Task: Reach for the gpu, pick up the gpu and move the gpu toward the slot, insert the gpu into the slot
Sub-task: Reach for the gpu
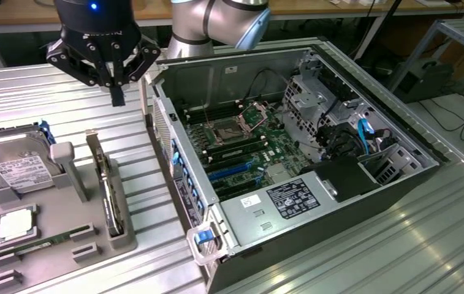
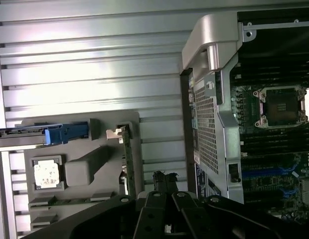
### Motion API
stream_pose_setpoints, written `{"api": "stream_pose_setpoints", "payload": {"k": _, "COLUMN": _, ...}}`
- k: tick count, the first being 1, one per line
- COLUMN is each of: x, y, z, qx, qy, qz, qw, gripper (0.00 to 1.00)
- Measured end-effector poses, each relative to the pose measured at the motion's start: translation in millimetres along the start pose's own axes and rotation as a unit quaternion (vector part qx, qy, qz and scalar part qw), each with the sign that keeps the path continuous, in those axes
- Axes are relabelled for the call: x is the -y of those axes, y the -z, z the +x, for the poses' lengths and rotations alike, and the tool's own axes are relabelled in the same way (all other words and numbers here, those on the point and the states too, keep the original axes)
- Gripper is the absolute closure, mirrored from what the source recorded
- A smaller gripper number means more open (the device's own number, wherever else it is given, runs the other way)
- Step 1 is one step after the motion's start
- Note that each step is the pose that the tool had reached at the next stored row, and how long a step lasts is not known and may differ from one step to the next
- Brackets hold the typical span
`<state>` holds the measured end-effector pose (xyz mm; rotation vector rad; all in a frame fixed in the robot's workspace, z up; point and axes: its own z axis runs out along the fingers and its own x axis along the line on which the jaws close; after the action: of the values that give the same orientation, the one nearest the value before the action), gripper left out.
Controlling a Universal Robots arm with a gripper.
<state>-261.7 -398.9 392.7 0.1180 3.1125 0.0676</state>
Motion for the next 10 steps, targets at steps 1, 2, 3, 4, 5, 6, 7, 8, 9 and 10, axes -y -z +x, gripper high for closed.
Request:
{"api": "stream_pose_setpoints", "payload": {"k": 1, "x": 0.1, "y": 0.0, "z": 1.2, "qx": 0.0, "qy": 0.0, "qz": 0.0, "qw": 1.0, "gripper": 0.89}}
{"api": "stream_pose_setpoints", "payload": {"k": 2, "x": 0.2, "y": 0.1, "z": 2.7, "qx": 0.0, "qy": 0.0, "qz": 0.0, "qw": 1.0, "gripper": 0.89}}
{"api": "stream_pose_setpoints", "payload": {"k": 3, "x": 0.3, "y": 0.1, "z": 4.0, "qx": 0.0, "qy": 0.0, "qz": 0.0, "qw": 1.0, "gripper": 0.89}}
{"api": "stream_pose_setpoints", "payload": {"k": 4, "x": 0.4, "y": 0.1, "z": 5.5, "qx": 0.0, "qy": 0.0, "qz": 0.0, "qw": 1.0, "gripper": 0.89}}
{"api": "stream_pose_setpoints", "payload": {"k": 5, "x": 0.5, "y": 0.2, "z": 6.8, "qx": 0.0, "qy": 0.0, "qz": 0.0, "qw": 1.0, "gripper": 0.89}}
{"api": "stream_pose_setpoints", "payload": {"k": 6, "x": 0.6, "y": 0.2, "z": 8.2, "qx": 0.0, "qy": 0.0, "qz": 0.0, "qw": 1.0, "gripper": 0.89}}
{"api": "stream_pose_setpoints", "payload": {"k": 7, "x": 0.7, "y": 0.2, "z": 9.7, "qx": 0.0, "qy": 0.0, "qz": 0.0, "qw": 1.0, "gripper": 0.89}}
{"api": "stream_pose_setpoints", "payload": {"k": 8, "x": 0.8, "y": 0.2, "z": 11.0, "qx": 0.0, "qy": 0.0, "qz": 0.0, "qw": 1.0, "gripper": 0.89}}
{"api": "stream_pose_setpoints", "payload": {"k": 9, "x": 1.0, "y": 0.3, "z": 12.9, "qx": 0.0, "qy": 0.0, "qz": 0.0, "qw": 1.0, "gripper": 0.89}}
{"api": "stream_pose_setpoints", "payload": {"k": 10, "x": 1.1, "y": 0.4, "z": 14.1, "qx": 0.0, "qy": 0.0, "qz": 0.0, "qw": 1.0, "gripper": 0.89}}
